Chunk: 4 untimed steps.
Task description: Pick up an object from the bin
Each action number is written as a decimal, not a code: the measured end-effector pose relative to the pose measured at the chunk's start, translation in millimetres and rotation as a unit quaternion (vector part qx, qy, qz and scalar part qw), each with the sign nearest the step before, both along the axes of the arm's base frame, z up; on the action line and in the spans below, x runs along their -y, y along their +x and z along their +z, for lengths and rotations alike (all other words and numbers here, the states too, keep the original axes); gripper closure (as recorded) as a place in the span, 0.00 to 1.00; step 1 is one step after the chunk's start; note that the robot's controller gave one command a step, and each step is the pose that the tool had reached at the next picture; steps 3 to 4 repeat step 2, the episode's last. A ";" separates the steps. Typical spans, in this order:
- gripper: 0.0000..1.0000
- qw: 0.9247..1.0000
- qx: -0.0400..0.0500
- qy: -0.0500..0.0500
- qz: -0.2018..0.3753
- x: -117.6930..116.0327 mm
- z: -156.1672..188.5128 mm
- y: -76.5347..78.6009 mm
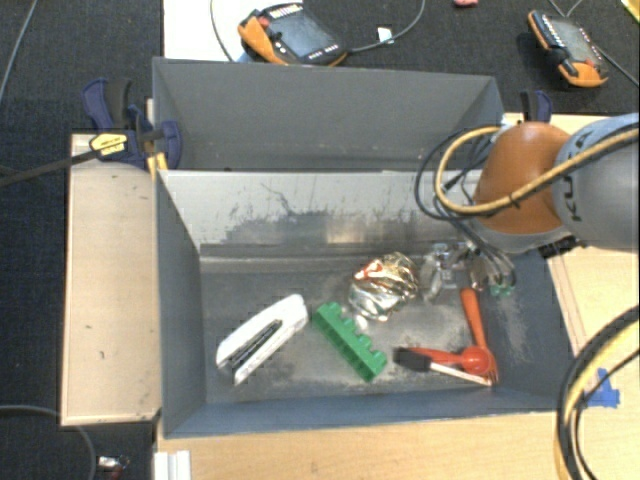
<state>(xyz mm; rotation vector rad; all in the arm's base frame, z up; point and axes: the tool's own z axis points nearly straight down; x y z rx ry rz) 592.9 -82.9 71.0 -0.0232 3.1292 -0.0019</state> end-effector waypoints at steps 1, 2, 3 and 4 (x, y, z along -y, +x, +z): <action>1.00 1.000 -0.002 0.000 0.000 -0.4 39.5 -2.2; 1.00 1.000 0.004 -0.001 0.000 0.2 88.6 1.1; 1.00 1.000 0.004 -0.001 0.000 0.2 88.6 1.1; 1.00 1.000 0.004 -0.001 0.000 0.2 88.6 1.1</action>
Offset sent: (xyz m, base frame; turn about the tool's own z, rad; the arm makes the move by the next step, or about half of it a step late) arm -0.0032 0.0005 0.0222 -0.0002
